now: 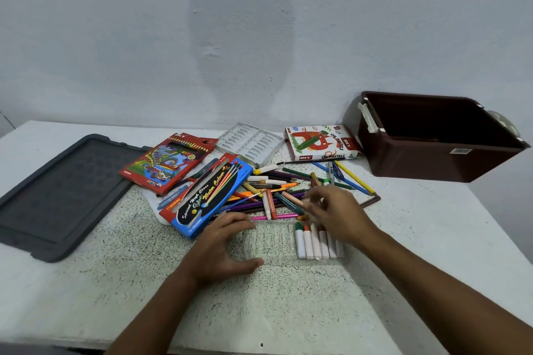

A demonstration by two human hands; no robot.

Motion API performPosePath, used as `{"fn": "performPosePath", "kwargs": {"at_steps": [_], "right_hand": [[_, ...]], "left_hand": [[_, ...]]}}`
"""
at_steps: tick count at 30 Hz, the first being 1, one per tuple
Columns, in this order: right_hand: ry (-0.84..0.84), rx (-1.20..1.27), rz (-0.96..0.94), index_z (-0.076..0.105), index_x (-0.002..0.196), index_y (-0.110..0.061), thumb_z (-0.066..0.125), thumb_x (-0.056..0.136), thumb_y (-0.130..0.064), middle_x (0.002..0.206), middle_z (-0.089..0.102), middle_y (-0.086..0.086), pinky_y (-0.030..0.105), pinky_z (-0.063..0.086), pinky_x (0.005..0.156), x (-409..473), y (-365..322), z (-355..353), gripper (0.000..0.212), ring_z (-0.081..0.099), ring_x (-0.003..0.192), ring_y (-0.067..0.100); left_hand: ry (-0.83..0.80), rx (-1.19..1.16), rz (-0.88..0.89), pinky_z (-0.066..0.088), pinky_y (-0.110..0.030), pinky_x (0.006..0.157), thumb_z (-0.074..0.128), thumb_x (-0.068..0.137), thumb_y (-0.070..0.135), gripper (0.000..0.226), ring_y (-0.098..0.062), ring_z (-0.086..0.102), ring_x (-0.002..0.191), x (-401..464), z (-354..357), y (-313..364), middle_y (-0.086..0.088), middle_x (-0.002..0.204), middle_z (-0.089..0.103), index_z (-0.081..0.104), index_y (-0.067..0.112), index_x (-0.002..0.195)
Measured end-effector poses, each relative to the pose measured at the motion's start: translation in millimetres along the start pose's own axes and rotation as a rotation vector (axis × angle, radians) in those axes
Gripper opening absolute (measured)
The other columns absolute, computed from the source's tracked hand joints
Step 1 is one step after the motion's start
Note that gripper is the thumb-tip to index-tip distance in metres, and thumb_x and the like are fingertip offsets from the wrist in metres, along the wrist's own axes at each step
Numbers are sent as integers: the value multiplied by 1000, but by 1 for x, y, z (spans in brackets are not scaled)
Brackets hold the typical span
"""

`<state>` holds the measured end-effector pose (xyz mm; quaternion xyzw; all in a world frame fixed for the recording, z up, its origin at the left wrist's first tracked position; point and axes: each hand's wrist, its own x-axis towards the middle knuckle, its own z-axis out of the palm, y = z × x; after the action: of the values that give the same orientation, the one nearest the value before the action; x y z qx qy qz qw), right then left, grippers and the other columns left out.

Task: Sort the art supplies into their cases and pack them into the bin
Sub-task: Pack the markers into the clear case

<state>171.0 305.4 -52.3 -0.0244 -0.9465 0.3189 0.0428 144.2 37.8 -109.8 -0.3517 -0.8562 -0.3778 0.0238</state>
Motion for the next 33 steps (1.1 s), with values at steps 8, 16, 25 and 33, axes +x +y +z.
{"fn": "performPosePath", "kwargs": {"at_steps": [8,16,25,33], "right_hand": [[47,-327,131,64,121,-15,54,97,-24,118,58,9,32,48,78,45,17,-2,27,57,100,25],[55,-413,126,61,119,-16,52,97,-26,112,57,8,34,46,73,49,13,8,26,55,101,27],[26,-299,189,62,115,-20,63,91,-19,119,55,7,38,52,83,53,13,9,24,57,102,25],[84,31,164,62,106,-17,63,92,-14,103,64,0,25,45,63,47,0,-6,14,56,84,12]], "left_hand": [[0,3,-9,48,-32,99,76,65,63,70,-1,48,121,-1,1,0,15,126,55,63,24,121],[6,2,0,46,-29,100,78,64,61,69,1,47,121,0,1,-1,15,126,55,64,24,120],[10,4,10,46,-27,100,78,65,62,68,-2,49,120,0,0,-1,15,125,55,65,23,119],[7,6,-7,44,-26,101,77,65,62,68,0,47,122,-1,1,-2,16,126,54,63,27,121]]}}
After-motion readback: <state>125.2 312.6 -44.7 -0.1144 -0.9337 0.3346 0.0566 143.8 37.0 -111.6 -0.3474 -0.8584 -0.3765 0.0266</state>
